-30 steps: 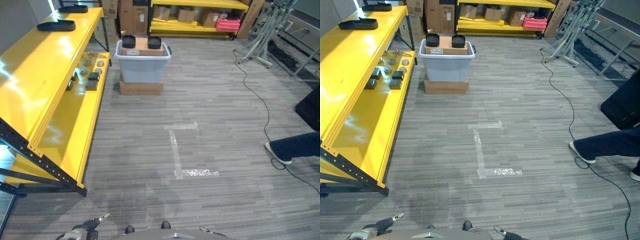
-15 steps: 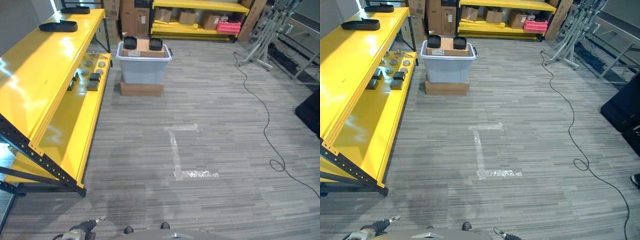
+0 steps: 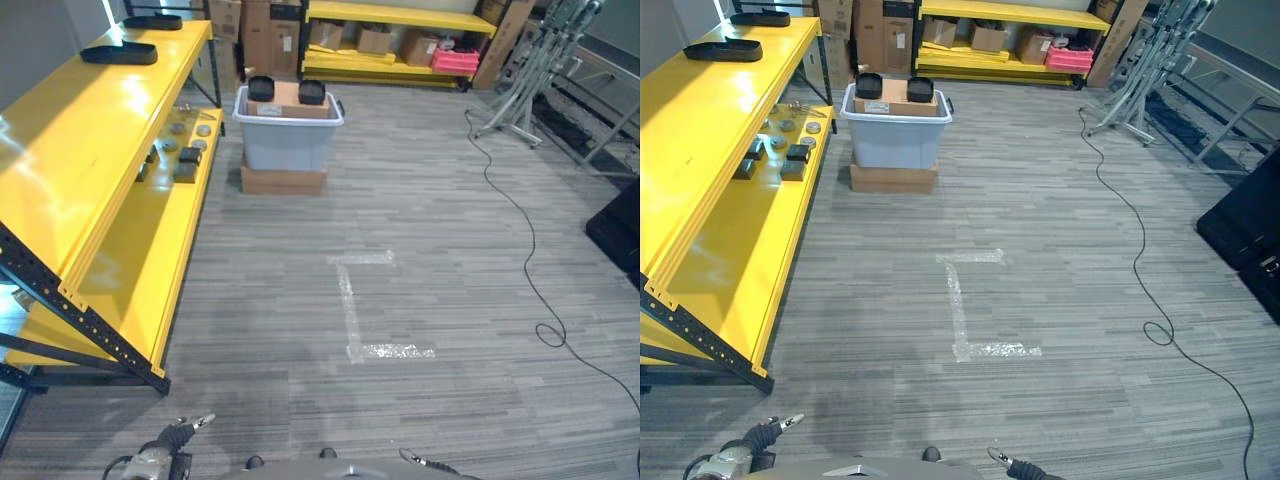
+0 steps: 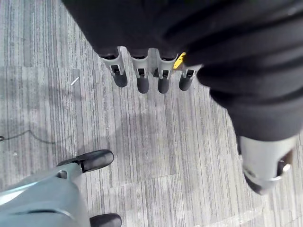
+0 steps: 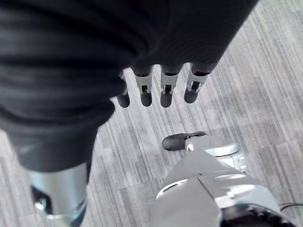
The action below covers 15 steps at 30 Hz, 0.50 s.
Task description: Move parts from the plastic box to the shelf.
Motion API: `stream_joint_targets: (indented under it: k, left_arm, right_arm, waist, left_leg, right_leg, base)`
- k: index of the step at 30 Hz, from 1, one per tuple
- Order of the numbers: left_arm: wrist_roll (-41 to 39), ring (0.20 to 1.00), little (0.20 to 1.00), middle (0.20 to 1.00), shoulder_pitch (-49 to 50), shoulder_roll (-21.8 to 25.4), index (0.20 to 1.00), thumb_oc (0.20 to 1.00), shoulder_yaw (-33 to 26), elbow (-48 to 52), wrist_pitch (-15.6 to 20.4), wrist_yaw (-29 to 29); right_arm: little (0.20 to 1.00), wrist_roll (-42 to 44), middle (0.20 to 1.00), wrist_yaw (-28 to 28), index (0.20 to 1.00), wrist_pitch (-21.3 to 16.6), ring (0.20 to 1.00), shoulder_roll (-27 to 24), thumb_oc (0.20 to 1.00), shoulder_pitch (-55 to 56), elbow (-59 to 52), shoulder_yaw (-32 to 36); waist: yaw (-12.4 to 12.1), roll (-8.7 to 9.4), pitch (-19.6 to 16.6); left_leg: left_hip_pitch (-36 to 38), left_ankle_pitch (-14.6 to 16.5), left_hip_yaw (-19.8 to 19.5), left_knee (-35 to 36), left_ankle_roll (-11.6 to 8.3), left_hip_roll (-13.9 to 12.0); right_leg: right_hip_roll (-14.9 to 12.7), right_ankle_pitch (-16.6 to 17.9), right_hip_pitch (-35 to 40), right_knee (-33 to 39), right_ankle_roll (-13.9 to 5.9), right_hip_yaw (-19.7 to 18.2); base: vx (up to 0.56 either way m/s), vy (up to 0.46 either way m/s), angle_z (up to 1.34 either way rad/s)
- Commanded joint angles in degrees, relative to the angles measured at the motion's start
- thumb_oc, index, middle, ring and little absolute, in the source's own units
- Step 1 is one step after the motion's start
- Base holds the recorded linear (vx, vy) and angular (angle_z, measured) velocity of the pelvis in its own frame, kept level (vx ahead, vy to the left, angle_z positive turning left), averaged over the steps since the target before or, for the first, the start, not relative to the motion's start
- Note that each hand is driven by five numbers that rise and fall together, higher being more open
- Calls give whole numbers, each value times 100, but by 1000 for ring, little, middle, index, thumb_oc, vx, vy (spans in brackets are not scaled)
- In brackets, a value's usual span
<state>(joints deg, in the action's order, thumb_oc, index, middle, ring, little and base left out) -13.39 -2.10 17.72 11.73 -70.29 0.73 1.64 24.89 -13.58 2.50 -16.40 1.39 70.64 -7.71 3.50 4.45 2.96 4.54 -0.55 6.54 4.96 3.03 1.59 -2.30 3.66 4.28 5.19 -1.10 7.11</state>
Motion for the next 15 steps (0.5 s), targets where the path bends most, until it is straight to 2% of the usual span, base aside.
stream_joint_targets:
  k: [1, 6, 15]
  left_arm:
    - [-122, 1000, 1000, 1000, -240, 18, 1000, 1000, 207, -241, 377, 6]
    - [-316, 1000, 1000, 1000, -236, 99, 1000, 1000, 116, -103, 676, -87]
    - [-373, 1000, 1000, 1000, -126, 52, 1000, 1000, 14, -119, 813, -86]
  right_arm:
    - [1000, 46, 1000, 101, 1000, -548, 1000, -331, 1000, -266, 247, 110]
    - [1000, 184, 1000, 167, 1000, -991, 1000, -402, 1000, -227, 54, 128]
    - [1000, 130, 1000, 144, 1000, -882, 1000, -408, 1000, -173, 156, 245]
  waist:
    - [1, -365, -62]
    - [12, -359, -25]
    - [-20, -354, 37]
  left_leg:
    - [70, 186, 366, 4, -230, -214]
    - [57, 200, 407, 4, -215, -227]
    - [105, 231, 379, -20, -182, -211]
  right_leg:
    - [-167, -183, 15, -114, -460, 29]
    - [-181, -196, -12, -127, -465, 18]
    - [-198, -257, 27, -205, -439, 55]
  base:
    - [0, 0, 0]
    - [0, 0, 0]
    - [32, 28, 0]
